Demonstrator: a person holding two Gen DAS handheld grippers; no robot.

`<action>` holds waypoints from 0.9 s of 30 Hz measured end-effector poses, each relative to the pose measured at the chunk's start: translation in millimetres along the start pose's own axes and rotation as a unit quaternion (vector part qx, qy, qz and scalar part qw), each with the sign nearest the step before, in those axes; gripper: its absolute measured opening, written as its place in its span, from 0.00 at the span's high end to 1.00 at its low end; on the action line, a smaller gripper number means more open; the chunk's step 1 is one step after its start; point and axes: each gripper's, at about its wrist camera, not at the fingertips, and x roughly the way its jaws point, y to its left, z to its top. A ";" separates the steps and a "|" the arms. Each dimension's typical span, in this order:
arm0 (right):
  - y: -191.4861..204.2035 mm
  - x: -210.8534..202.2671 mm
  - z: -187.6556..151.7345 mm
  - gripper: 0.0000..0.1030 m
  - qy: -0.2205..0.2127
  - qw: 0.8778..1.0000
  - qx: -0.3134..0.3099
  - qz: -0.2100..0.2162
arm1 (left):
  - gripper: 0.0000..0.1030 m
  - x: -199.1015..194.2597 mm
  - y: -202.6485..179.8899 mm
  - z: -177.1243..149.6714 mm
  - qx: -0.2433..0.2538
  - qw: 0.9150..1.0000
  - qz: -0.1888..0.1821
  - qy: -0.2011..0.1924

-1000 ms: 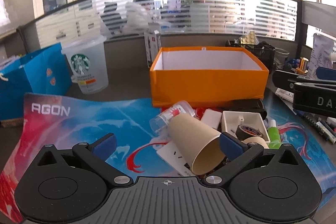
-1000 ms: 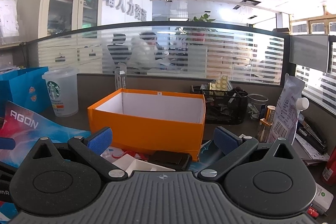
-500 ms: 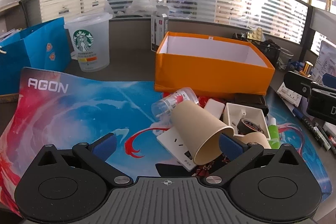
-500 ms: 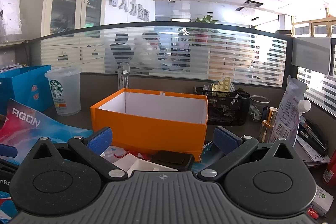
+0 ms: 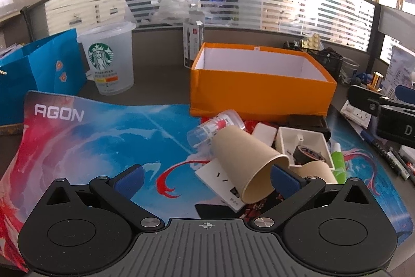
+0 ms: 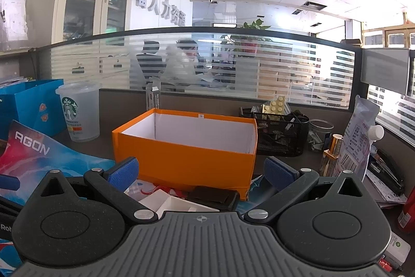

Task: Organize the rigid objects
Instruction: 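Grasp a tan paper cup by its rim with the left tool while the right tool grasps another tan cup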

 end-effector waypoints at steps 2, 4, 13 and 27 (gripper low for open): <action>-1.2 0.1 -0.2 0.00 0.001 1.000 -0.001 0.003 | 0.00 0.4 6.5 -0.9 -0.006 1.000 0.004 -0.001; -5.0 0.8 -0.2 0.00 0.007 1.000 -0.001 0.017 | 0.00 -0.2 12.7 -2.4 -0.011 1.000 0.000 -0.006; -4.5 -7.1 -13.0 0.00 0.060 0.993 -0.042 0.097 | 0.00 16.9 -8.5 -2.6 0.013 0.999 -0.048 0.005; 41.0 -17.6 -90.5 0.00 0.072 0.991 -0.088 0.078 | 0.00 69.7 -31.3 4.8 -0.036 0.998 -0.033 0.049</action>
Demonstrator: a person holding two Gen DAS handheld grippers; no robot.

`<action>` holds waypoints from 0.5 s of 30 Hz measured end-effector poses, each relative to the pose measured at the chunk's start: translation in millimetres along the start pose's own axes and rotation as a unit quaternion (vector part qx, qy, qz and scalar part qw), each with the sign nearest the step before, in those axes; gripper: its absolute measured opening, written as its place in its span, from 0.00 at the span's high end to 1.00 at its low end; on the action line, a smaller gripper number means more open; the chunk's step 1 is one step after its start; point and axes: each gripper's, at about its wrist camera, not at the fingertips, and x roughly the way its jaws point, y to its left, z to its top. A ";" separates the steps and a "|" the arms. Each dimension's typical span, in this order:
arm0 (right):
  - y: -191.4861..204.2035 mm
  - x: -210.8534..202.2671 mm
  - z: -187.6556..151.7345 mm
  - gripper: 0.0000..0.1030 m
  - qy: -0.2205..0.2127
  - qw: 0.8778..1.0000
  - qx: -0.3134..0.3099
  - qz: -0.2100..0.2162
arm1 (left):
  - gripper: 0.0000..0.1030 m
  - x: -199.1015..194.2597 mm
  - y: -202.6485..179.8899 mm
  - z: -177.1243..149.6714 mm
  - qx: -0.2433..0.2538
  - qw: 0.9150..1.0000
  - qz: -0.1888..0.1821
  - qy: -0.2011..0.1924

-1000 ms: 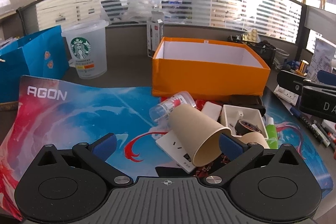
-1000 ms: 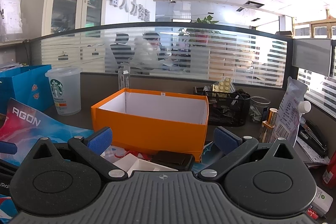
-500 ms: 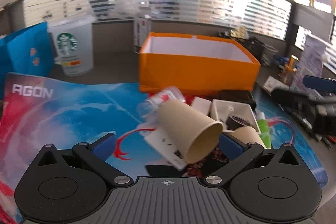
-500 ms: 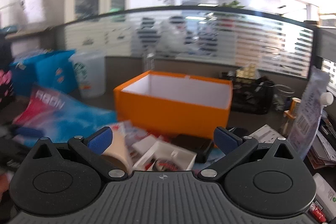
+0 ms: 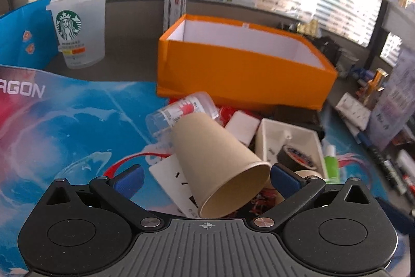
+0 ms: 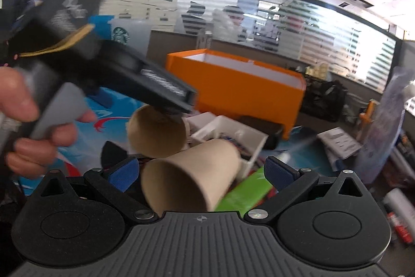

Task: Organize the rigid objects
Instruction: 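Grasp a tan paper cup by its rim with the left tool while the right tool grasps another tan cup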

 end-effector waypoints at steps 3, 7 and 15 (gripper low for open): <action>4.9 15.0 -3.6 0.00 0.008 1.000 0.003 -0.002 | 0.00 11.9 -2.4 -1.9 0.001 1.000 0.005 0.013; 4.1 30.7 -8.3 0.00 0.012 1.000 0.004 -0.012 | 0.00 25.8 0.3 -2.2 -0.004 1.000 0.010 0.022; -3.5 36.1 -17.2 0.06 0.019 1.000 0.020 0.002 | 0.00 47.2 -3.9 5.3 0.005 0.999 0.009 0.039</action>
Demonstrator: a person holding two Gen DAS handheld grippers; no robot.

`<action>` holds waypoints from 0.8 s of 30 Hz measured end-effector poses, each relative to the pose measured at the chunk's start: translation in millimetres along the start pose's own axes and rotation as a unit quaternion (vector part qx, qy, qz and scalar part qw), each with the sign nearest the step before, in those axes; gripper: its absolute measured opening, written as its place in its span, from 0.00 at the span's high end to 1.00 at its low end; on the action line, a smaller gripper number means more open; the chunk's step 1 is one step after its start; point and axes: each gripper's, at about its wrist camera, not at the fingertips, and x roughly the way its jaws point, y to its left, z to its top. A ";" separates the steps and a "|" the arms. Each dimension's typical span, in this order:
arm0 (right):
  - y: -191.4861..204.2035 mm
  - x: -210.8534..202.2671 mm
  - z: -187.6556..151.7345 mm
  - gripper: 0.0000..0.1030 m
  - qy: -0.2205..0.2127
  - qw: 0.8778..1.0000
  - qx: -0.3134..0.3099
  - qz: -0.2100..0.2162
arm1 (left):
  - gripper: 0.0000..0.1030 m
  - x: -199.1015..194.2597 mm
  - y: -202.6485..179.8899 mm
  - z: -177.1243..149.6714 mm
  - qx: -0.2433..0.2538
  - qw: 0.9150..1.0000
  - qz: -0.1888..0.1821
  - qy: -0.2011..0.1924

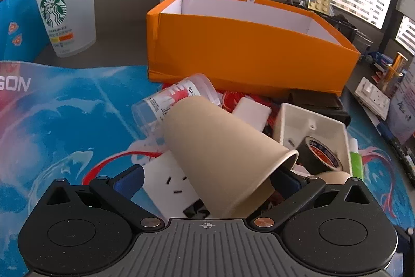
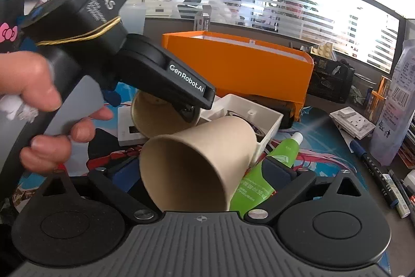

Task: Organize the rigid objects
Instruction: 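Grasp a tan paper cup by its rim with the left tool while the right tool grasps another tan cup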

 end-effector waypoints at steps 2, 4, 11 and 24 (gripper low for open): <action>-1.4 1.7 -1.0 0.14 0.002 1.000 0.002 0.005 | 0.00 5.3 0.5 2.6 -0.006 1.000 -0.001 0.004; -2.4 0.9 -2.1 0.15 -0.001 1.000 0.004 0.007 | 0.00 9.9 1.8 2.8 -0.007 1.000 -0.002 0.004; -9.6 -4.0 -2.5 0.16 -0.013 1.000 0.015 0.020 | 0.25 5.7 2.8 -6.8 0.026 0.999 -0.022 -0.031; -10.5 -14.0 -2.7 0.18 -0.055 0.998 0.005 0.004 | 0.98 -20.1 20.8 -19.3 0.034 0.995 -0.030 -0.083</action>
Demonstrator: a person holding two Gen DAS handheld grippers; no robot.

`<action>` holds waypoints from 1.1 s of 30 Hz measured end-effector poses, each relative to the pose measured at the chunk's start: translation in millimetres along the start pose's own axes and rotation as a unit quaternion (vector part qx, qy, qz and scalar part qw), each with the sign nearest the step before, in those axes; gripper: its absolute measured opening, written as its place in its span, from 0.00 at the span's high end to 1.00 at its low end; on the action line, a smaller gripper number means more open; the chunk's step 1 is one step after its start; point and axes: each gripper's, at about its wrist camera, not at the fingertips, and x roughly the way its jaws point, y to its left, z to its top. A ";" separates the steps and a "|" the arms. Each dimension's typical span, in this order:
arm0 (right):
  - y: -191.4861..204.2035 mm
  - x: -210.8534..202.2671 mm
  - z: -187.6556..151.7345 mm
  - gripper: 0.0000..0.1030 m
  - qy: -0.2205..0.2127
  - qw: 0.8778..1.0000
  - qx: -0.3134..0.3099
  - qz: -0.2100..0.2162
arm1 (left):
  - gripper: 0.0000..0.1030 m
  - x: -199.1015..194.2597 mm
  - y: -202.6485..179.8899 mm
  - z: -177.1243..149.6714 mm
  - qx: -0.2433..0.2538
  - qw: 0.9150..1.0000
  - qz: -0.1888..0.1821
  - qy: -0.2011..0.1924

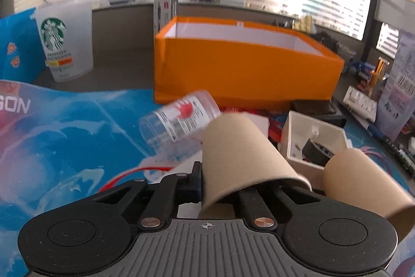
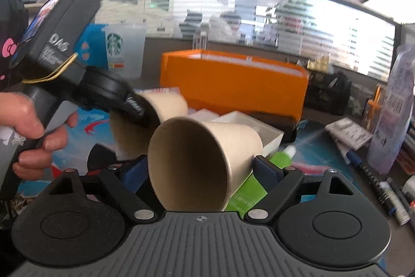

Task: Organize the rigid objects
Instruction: 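Grasp a tan paper cup by its rim with the left tool while the right tool grasps another tan cup, then lift both held paper cups and carry them over the orange box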

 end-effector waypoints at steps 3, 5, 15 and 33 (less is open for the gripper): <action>0.1 -3.1 5.0 0.19 -0.012 1.000 -0.015 -0.009 | 0.98 -8.3 2.0 3.4 0.002 1.000 0.000 -0.013; 0.2 -5.6 5.2 0.20 -0.024 0.999 -0.018 -0.014 | 0.98 -14.6 3.8 6.3 -0.003 1.000 -0.008 -0.021; 0.5 -10.5 12.3 0.20 -0.056 0.996 -0.052 -0.049 | 0.98 -34.4 3.7 18.6 0.001 0.998 -0.030 -0.048; 6.5 -13.4 39.4 0.20 -0.091 0.989 -0.094 -0.073 | 0.98 -61.8 13.0 41.3 0.001 0.996 -0.028 -0.089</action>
